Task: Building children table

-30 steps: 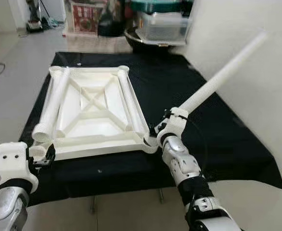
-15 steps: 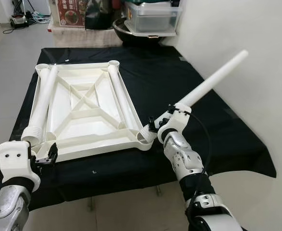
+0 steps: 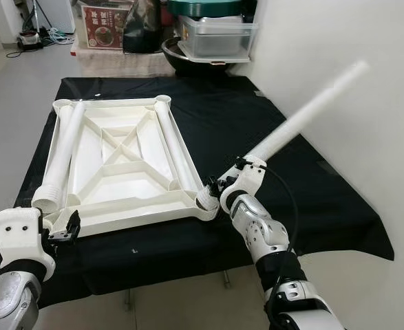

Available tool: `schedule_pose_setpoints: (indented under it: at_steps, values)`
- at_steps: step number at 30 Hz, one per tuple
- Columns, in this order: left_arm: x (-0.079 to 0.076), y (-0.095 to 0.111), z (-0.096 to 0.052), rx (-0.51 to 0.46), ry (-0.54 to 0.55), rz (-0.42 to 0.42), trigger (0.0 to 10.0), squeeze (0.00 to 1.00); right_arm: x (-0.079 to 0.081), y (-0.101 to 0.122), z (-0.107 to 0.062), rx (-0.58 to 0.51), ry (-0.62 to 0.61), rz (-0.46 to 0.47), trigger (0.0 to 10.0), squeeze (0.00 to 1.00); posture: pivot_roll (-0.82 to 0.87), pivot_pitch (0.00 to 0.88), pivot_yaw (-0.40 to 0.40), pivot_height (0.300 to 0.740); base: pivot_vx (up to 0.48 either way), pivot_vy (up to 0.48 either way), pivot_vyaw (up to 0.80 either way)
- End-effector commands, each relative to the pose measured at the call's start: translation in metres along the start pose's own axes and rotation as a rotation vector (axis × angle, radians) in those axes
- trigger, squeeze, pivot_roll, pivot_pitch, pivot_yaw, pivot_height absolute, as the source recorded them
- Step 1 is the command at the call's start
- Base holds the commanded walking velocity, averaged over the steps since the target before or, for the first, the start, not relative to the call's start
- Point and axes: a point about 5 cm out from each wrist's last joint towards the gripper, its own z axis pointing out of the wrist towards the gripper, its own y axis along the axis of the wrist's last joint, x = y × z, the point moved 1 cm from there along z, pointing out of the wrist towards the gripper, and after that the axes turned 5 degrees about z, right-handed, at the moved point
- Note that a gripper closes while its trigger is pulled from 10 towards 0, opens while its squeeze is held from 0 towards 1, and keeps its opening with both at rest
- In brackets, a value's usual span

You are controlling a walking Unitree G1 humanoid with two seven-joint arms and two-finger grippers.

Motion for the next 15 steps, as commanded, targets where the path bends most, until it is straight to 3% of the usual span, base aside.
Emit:
schedule_pose_setpoints:
  at_steps: [1, 10, 15]
  values:
    - [-0.001, -0.004, 0.000, 0.009, -0.002, 0.005, 10.0, 0.00, -0.002, -0.030, -0.001, 0.102, -0.038, 0.098, 0.0, 0.00, 0.16, 0.000, -0.124, 0.740, 0.000, 0.000, 0.00]
    - [-0.003, -0.004, 0.002, 0.006, -0.005, 0.009, 10.0, 0.00, 0.006, -0.013, -0.001, 0.006, 0.044, 0.196, 0.0, 0.00, 0.15, 0.000, -0.120, 0.740, 0.000, 0.000, 0.00]
    - [-0.003, 0.000, 0.003, -0.011, -0.030, 0.008, 10.0, 0.00, 0.016, 0.006, -0.003, -0.073, 0.173, 0.198, 0.0, 0.00, 0.15, 0.000, -0.117, 0.740, 0.000, 0.000, 0.00]
